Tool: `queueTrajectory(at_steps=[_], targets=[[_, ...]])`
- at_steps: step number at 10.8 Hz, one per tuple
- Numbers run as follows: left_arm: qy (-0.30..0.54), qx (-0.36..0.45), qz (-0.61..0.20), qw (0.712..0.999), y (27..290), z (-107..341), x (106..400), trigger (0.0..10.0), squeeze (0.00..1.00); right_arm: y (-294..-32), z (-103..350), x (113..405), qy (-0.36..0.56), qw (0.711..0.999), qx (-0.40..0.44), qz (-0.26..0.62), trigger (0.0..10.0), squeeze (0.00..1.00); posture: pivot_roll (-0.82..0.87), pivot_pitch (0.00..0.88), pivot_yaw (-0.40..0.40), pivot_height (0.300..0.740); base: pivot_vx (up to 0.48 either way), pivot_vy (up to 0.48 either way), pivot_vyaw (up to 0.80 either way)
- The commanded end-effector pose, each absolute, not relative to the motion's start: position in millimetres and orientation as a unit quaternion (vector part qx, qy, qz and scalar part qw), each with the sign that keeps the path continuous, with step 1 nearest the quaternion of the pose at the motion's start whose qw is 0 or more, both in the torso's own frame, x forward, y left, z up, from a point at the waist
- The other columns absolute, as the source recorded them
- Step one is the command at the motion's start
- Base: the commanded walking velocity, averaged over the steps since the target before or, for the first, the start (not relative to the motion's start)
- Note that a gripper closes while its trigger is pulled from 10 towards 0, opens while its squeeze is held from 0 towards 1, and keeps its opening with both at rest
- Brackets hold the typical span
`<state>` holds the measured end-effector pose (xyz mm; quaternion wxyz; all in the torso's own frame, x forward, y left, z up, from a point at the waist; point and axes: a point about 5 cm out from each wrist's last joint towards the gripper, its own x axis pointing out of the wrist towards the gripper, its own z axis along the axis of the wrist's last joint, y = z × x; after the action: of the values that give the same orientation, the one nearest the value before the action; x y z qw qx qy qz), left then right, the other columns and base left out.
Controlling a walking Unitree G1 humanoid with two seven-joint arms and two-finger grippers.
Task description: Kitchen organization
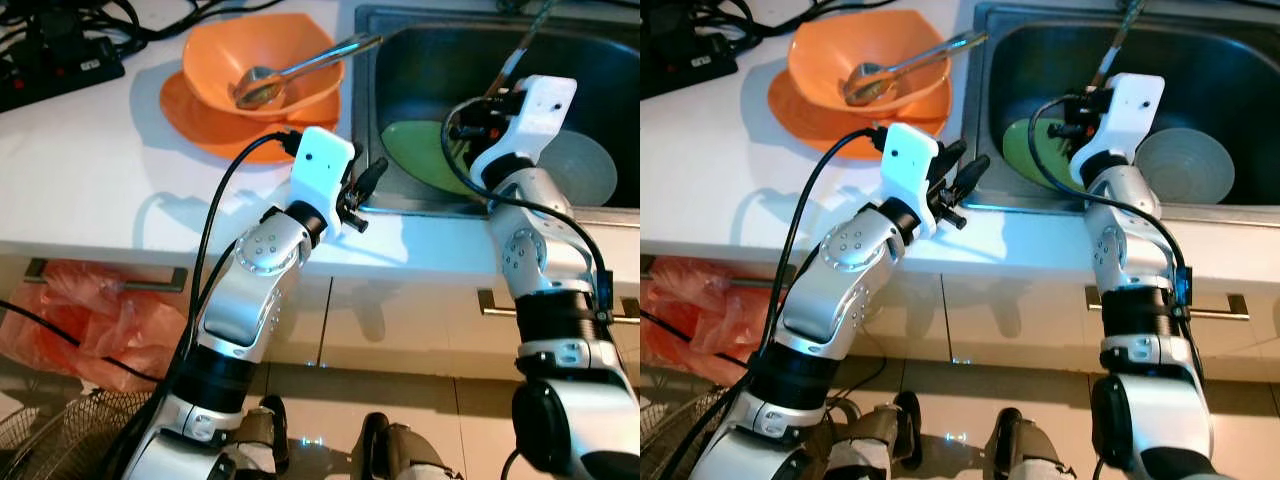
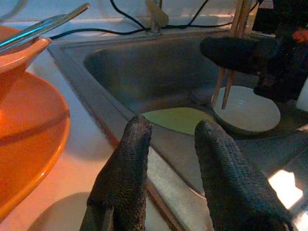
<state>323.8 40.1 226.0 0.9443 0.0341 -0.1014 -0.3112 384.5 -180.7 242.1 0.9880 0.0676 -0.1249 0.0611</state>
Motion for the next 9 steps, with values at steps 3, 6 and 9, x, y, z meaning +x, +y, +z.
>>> queueTrajectory(at_steps=[3, 6, 9], targets=[[-0.09, 0.036, -0.315, 0.944, 36, 220, 320, 10.0, 0.0, -191, 235, 391, -0.125, 0.99, 0.054, 0.043, 10.0, 0.0, 0.06, 0.212, -0.022, 0.74, 0.0, 0.0, 0.0], [-0.092, 0.036, -0.314, 0.944, 36, 221, 319, 10.0, 0.0, -192, 213, 397, -0.092, 0.994, 0.046, 0.039, 10.0, 0.0, 0.07, 0.214, -0.029, 0.74, 0.0, 0.0, 0.0], [-0.092, 0.037, -0.309, 0.946, 37, 222, 319, 10.0, 0.0, -191, 213, 400, -0.096, 0.993, 0.051, 0.044, 10.0, 1.0, 0.07, 0.222, -0.033, 0.74, 0.0, 0.0, 0.0]])
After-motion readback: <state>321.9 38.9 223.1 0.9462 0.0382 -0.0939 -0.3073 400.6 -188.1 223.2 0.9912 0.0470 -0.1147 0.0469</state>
